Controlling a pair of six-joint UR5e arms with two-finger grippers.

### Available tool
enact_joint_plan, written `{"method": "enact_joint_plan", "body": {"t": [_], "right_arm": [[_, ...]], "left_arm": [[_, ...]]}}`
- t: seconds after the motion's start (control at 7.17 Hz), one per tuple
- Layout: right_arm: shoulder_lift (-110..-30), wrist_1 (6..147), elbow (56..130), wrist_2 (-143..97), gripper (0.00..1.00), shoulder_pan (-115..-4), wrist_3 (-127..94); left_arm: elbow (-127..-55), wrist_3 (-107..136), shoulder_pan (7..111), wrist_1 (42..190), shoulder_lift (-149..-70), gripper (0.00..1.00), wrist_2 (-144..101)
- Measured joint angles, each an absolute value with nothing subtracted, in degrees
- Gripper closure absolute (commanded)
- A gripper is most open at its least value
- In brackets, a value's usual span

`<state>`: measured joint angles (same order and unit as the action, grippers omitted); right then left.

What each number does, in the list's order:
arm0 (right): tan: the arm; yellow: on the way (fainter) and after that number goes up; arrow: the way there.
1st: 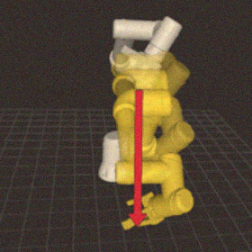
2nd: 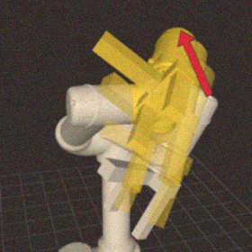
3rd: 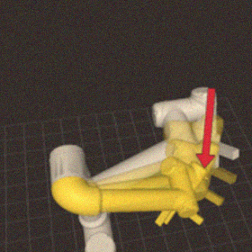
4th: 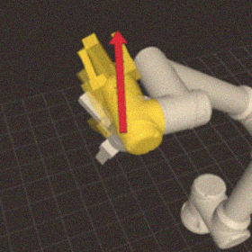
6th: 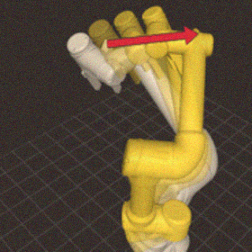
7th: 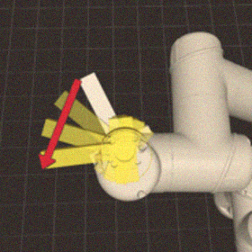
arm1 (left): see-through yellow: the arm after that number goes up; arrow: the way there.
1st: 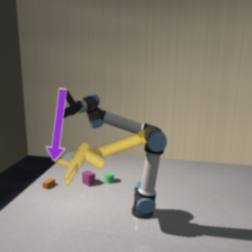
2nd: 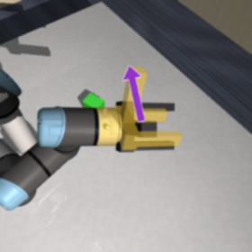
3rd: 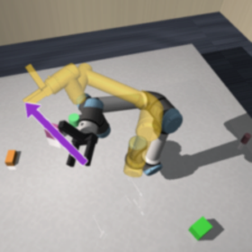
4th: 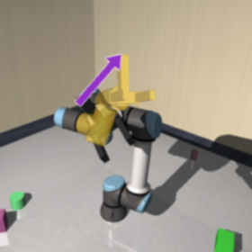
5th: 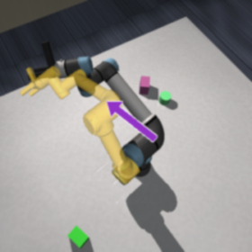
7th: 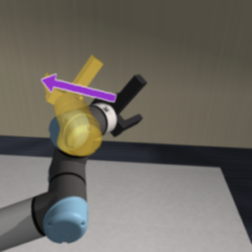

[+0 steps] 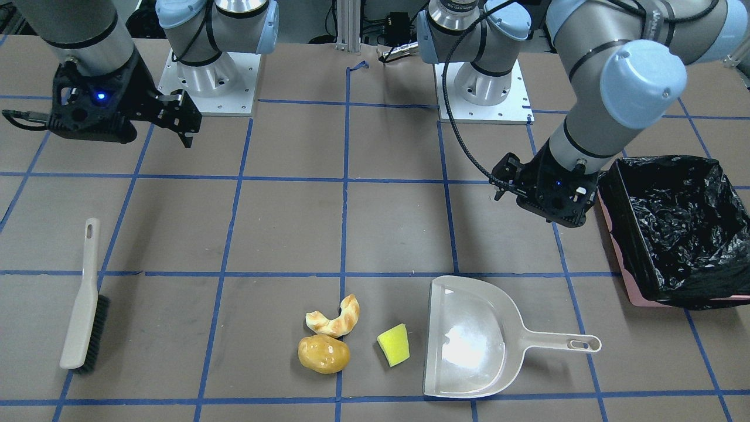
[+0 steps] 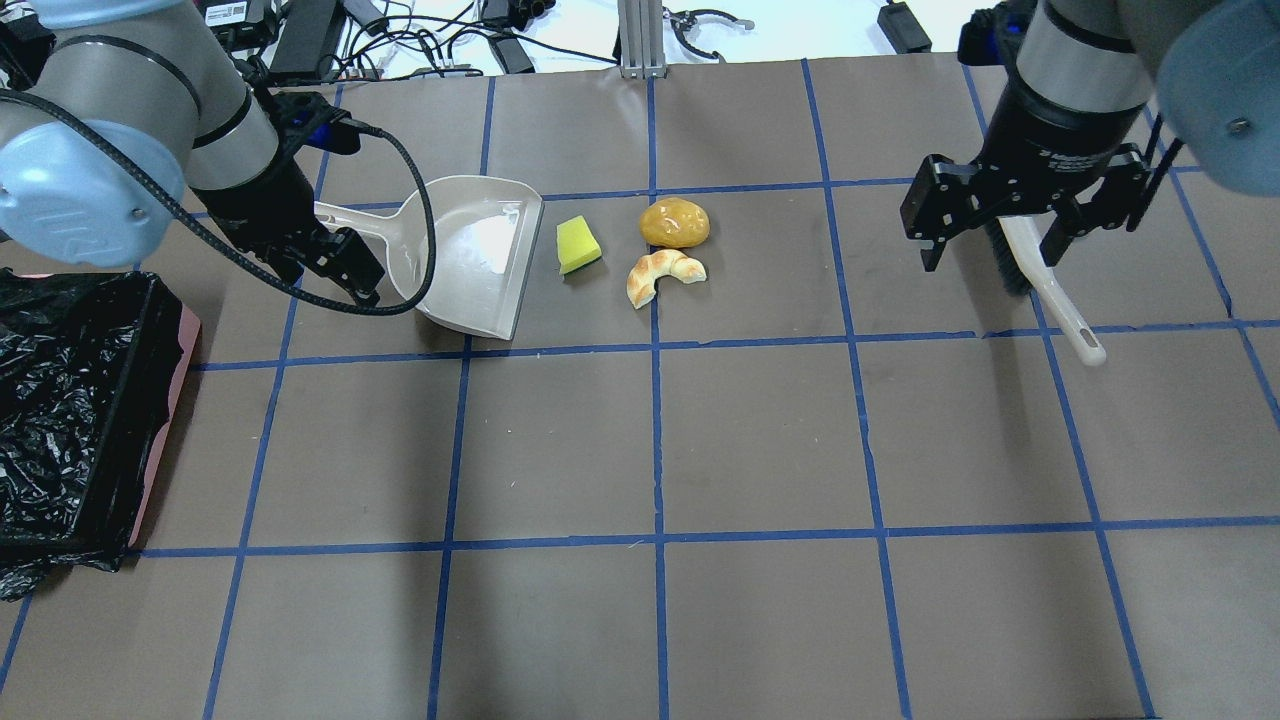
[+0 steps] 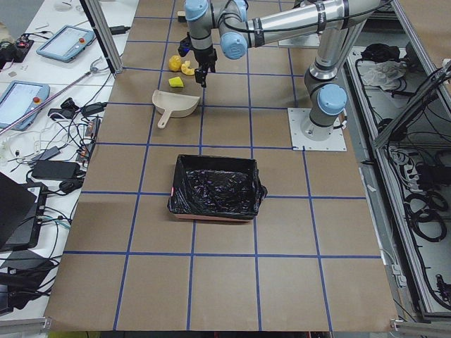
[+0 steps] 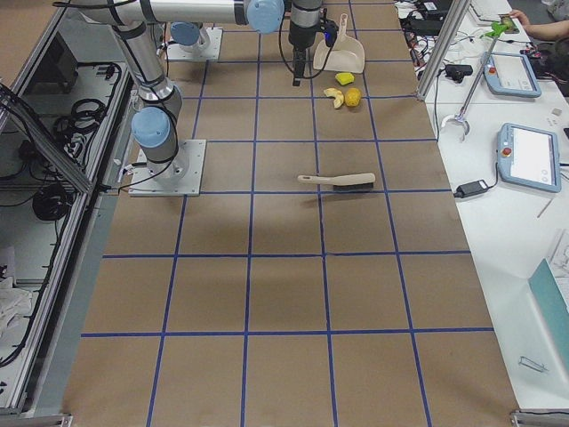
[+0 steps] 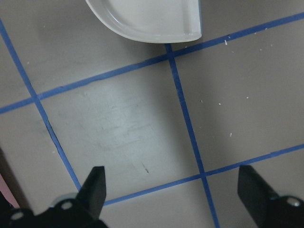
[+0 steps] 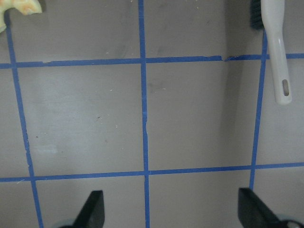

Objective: Sweep and dump trash into bin
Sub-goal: 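Grasp the white dustpan handle with the left gripper while the right reaches for the brush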

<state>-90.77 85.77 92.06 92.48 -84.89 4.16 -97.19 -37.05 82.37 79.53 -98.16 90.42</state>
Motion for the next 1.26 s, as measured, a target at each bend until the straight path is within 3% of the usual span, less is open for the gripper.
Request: {"method": "enact_joint_plan", "body": {"t": [0.14,0.56,1.26], "right_arm": [[-90.24,86.54,93.11,92.92,0.05,-81.04,9.06],[-87.62,95.81,99.01,96.78,0.01,-76.33,15.2],[-81.29,105.2,103.32,97.36,0.01,-69.41,27.27]], "left_arm": [[-97.26,-46.93,81.58,74.54,-100.84,0.0,92.2],[-96.04,-74.3,81.15,61.96,-108.34,0.0,95.56],[-92.8,-104.58,81.07,54.64,-115.68,0.0,92.73]]}}
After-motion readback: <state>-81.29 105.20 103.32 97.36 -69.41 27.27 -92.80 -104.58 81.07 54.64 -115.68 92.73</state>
